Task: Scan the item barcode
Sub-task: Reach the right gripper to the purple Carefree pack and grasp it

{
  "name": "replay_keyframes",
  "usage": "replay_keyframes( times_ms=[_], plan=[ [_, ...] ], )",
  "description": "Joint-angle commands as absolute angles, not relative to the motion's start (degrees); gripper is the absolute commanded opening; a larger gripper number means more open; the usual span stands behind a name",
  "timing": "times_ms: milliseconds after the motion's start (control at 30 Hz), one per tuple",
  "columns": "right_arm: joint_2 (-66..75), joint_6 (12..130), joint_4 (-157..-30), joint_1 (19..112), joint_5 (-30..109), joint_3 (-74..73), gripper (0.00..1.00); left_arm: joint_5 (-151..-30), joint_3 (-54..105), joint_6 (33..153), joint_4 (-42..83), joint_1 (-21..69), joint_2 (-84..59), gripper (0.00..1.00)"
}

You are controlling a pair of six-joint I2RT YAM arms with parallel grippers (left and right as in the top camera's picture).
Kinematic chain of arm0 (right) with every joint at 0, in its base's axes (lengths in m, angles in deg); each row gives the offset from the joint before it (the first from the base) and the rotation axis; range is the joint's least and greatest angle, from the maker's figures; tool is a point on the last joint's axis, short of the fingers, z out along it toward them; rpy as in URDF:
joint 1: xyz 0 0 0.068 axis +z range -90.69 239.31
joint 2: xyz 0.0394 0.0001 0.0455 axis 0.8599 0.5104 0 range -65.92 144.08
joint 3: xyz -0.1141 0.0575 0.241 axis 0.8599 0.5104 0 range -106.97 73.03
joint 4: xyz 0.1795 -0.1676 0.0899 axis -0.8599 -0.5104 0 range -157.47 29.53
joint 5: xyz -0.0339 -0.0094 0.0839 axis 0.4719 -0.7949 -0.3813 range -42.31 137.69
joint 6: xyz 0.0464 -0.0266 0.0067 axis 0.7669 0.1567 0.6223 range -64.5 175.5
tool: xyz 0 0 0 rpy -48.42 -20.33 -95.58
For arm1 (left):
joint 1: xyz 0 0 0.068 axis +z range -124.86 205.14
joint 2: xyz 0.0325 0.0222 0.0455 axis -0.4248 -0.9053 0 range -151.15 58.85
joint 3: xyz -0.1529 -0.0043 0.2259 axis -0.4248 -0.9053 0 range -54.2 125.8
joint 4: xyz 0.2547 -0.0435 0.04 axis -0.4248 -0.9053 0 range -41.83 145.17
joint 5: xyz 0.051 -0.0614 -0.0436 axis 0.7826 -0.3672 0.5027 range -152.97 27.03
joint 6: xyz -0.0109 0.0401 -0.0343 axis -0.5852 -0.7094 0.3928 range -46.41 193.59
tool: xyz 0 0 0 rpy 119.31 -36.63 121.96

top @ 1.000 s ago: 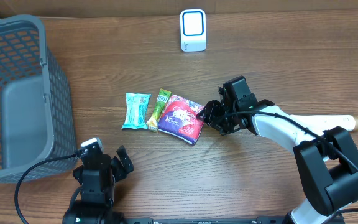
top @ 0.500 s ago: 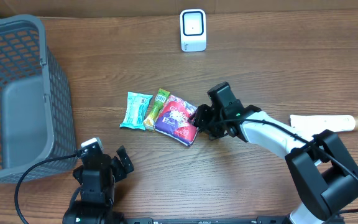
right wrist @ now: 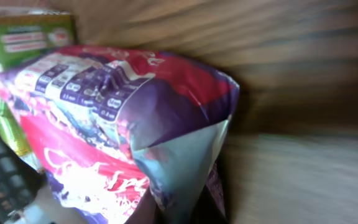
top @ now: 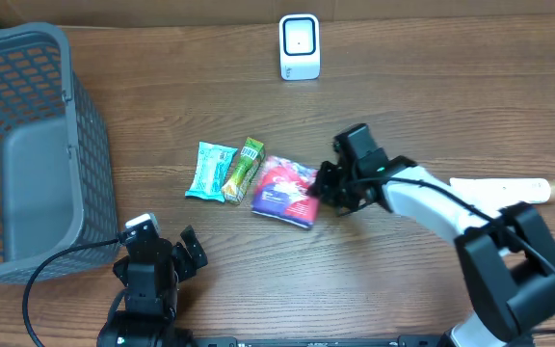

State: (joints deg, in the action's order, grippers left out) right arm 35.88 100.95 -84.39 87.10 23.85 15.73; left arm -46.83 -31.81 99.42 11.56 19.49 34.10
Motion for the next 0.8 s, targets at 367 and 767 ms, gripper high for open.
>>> replay_keyframes(
  times_ms=[367,767],
  plan=[
    [23.64,82.22,-118.95,89.70,82.91,-0.88,0.04,-46.07,-32.05,100.42,11.91,19.38,34.60,1.00],
    [39.12,82.07,-124.11,95.51,90.12,-0.92,0.04,-46.07,-32.05,100.42,11.91,19.38,34.60,1.00]
  ],
)
